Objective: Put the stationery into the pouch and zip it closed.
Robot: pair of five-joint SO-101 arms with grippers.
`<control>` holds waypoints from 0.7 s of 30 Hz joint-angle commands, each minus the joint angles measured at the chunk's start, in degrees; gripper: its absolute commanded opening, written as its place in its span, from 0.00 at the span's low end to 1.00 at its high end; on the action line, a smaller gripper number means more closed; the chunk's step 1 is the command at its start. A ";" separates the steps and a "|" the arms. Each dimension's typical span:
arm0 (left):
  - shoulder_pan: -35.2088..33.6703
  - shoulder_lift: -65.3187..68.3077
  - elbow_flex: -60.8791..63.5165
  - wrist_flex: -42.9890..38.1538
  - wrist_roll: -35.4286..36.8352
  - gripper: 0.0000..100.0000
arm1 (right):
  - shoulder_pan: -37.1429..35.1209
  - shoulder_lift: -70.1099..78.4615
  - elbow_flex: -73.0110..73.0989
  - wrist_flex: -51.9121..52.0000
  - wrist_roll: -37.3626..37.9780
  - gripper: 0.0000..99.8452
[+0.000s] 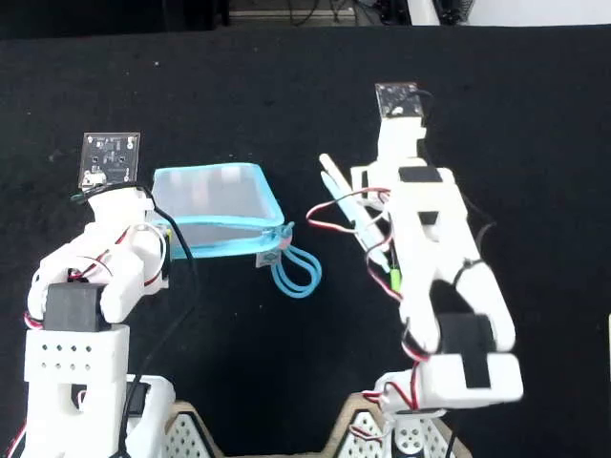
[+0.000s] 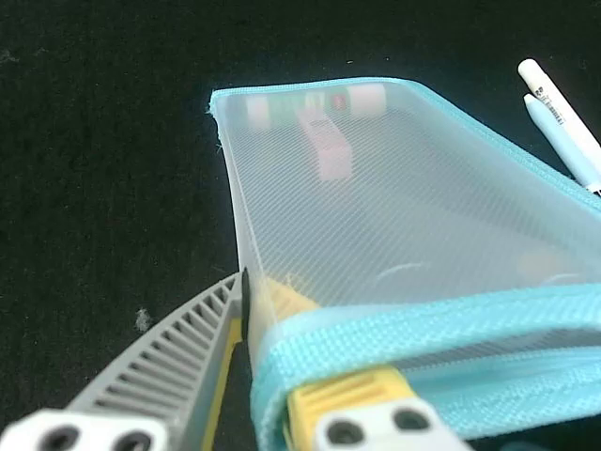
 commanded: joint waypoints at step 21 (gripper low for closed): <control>0.22 -1.23 -0.40 0.09 -0.26 0.03 | 5.80 26.77 -31.78 13.63 0.26 0.20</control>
